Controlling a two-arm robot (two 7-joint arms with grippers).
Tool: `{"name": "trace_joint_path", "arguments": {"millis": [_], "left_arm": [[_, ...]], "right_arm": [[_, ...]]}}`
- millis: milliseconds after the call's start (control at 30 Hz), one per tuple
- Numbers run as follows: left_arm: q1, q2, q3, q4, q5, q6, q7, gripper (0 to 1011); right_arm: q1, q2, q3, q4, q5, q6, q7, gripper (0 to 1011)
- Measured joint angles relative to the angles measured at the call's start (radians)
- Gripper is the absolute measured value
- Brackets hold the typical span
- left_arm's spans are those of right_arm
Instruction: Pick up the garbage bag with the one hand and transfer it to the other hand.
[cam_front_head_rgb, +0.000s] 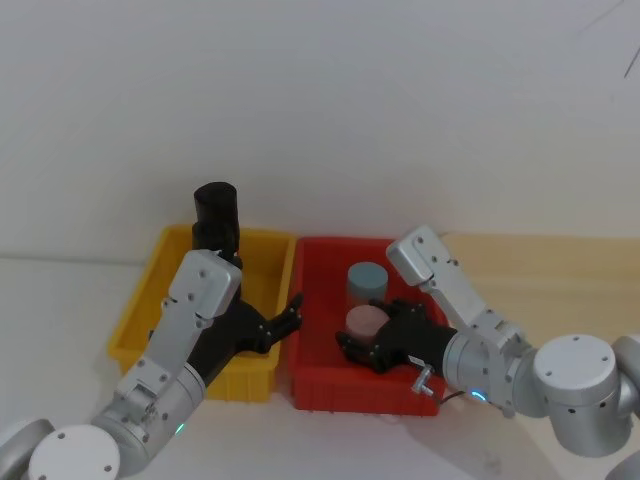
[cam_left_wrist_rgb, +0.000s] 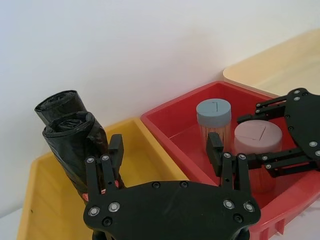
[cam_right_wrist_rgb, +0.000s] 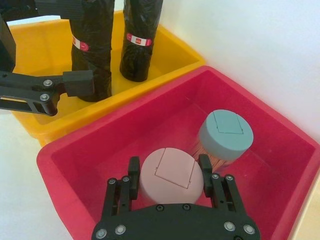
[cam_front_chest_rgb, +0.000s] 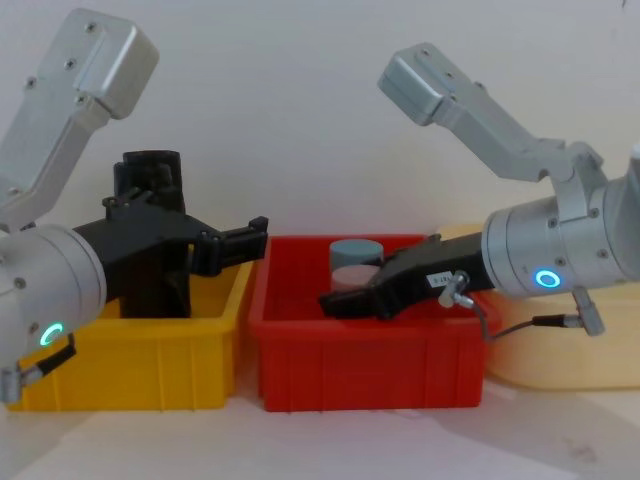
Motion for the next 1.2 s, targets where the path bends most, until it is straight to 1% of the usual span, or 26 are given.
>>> {"name": "trace_joint_path", "arguments": {"millis": [300, 400, 433, 500, 567, 600, 700, 933, 1000, 1200], "left_arm": [[0.0, 0.0, 0.0, 0.0, 0.0, 0.0, 0.0, 1001], [0.0, 0.0, 0.0, 0.0, 0.0, 0.0, 0.0, 1001], [0.0, 0.0, 0.0, 0.0, 0.0, 0.0, 0.0, 1001], [0.0, 0.0, 0.0, 0.0, 0.0, 0.0, 0.0, 1001], [0.0, 0.0, 0.0, 0.0, 0.0, 0.0, 0.0, 1001], [0.0, 0.0, 0.0, 0.0, 0.0, 0.0, 0.0, 1001], [0.0, 0.0, 0.0, 0.0, 0.0, 0.0, 0.0, 1001], [0.0, 0.0, 0.0, 0.0, 0.0, 0.0, 0.0, 1001], [0.0, 0.0, 0.0, 0.0, 0.0, 0.0, 0.0, 1001], [0.0, 0.0, 0.0, 0.0, 0.0, 0.0, 0.0, 1001]], "right_arm": [[-0.003, -0.001, 0.004, -0.002, 0.0, -0.006, -0.001, 696], [-0.003, -0.001, 0.005, -0.003, 0.0, -0.006, -0.001, 736], [-0.003, -0.001, 0.006, -0.003, 0.0, -0.007, -0.001, 790], [-0.003, -0.001, 0.007, -0.003, 0.0, -0.007, -0.001, 856], [-0.003, -0.001, 0.007, -0.004, 0.0, -0.008, -0.001, 890], [-0.003, -0.001, 0.007, -0.004, 0.0, -0.008, -0.002, 939], [-0.004, -0.001, 0.008, -0.004, 0.0, -0.009, -0.002, 1005], [-0.004, -0.001, 0.008, -0.004, -0.001, -0.01, -0.002, 994], [-0.004, -0.001, 0.009, -0.004, 0.0, -0.011, -0.002, 965], [-0.004, -0.001, 0.009, -0.005, 0.0, -0.012, -0.003, 824]]}}
